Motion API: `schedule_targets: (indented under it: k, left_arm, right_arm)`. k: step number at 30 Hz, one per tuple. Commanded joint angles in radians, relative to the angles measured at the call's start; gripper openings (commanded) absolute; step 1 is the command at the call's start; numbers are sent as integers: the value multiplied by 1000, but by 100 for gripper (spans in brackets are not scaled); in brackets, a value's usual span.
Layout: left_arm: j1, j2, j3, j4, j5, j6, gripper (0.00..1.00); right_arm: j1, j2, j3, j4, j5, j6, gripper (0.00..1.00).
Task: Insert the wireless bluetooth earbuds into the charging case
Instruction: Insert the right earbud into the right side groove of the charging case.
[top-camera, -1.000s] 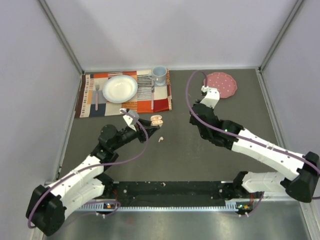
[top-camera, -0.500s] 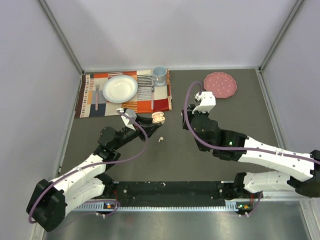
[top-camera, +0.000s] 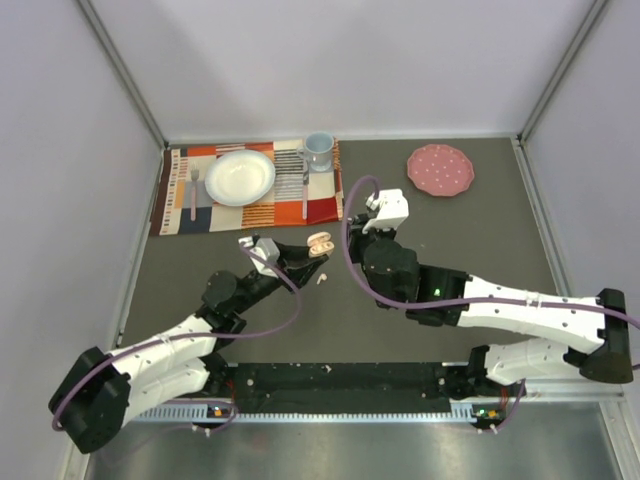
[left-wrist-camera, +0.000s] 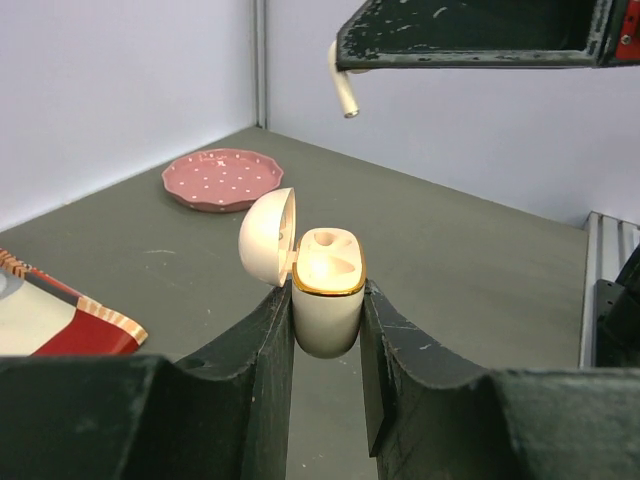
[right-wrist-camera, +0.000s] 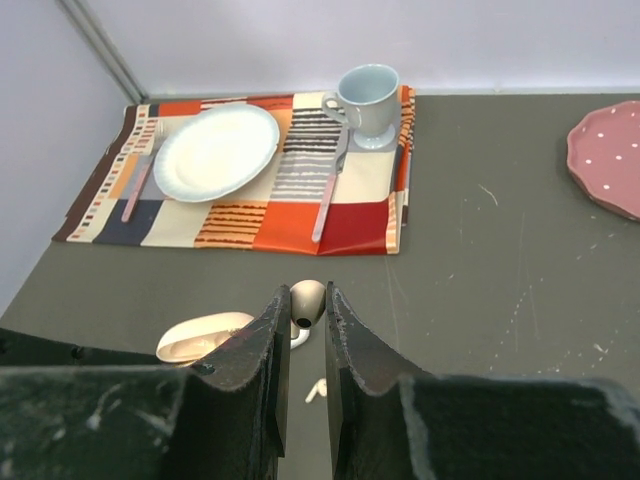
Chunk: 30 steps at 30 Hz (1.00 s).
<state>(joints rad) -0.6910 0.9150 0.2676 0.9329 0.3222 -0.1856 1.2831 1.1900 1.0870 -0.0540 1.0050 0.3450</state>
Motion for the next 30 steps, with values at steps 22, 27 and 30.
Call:
schedule_targets:
  k: [22, 27, 30]
  left_arm:
    - [-127, 25, -74, 293, -222, 170, 0]
    - [-130, 19, -74, 284, -227, 173, 0]
    - [-130, 18, -73, 279, -230, 176, 0]
  right_arm:
    - [38, 0, -38, 85, -112, 86, 0]
    - [39, 6, -45, 112, -114, 81, 0]
    - [38, 19, -44, 118, -106, 75, 0]
